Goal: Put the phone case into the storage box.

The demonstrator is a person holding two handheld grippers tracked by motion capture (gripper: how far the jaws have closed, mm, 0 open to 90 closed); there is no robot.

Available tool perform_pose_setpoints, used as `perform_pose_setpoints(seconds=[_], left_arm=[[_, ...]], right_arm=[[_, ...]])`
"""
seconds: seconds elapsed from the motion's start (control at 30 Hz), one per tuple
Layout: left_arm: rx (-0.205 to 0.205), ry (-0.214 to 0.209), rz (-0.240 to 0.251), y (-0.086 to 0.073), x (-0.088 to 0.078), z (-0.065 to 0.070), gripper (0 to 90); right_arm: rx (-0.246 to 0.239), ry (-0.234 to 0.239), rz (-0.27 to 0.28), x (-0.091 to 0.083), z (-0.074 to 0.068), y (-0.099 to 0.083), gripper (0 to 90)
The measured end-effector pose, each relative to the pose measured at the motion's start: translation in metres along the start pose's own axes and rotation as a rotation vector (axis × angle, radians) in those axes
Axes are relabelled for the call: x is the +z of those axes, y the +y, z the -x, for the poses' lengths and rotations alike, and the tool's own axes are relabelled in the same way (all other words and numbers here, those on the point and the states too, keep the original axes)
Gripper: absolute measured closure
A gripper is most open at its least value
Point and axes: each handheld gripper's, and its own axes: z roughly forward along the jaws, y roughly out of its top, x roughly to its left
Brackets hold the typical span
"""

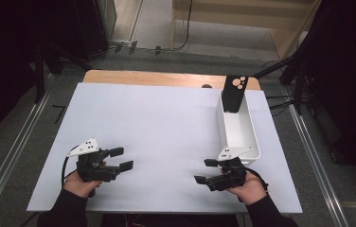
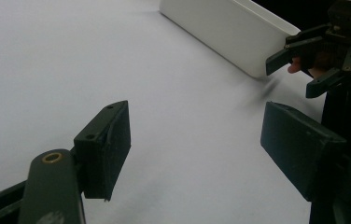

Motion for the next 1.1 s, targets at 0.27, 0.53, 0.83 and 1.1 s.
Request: perform_pose_setpoints(seconds=[0.27, 0.53, 0.83, 1.1], left_arm=[[0.001, -0.008, 0.001, 0.000, 0.000, 0.001, 24.2], [0.003, -0.014, -0.005, 0.000, -0.001, 0.002, 24.2], [0.004, -0.022, -0.007, -0.001, 0.000, 0.004, 24.2], [0.006, -0.022, -0.010, -0.002, -0.002, 0.004, 24.2]], right_arm=[[0.017, -0.017, -0.013, -0.006, 0.003, -0.011, 22.9], [0.020, -0.030, -0.026, -0.011, 0.006, -0.020, 23.1], [0.042, -0.038, -0.014, -0.019, 0.015, -0.032, 23.1], [0.029, -0.040, -0.024, -0.019, 0.018, -0.036, 23.1]])
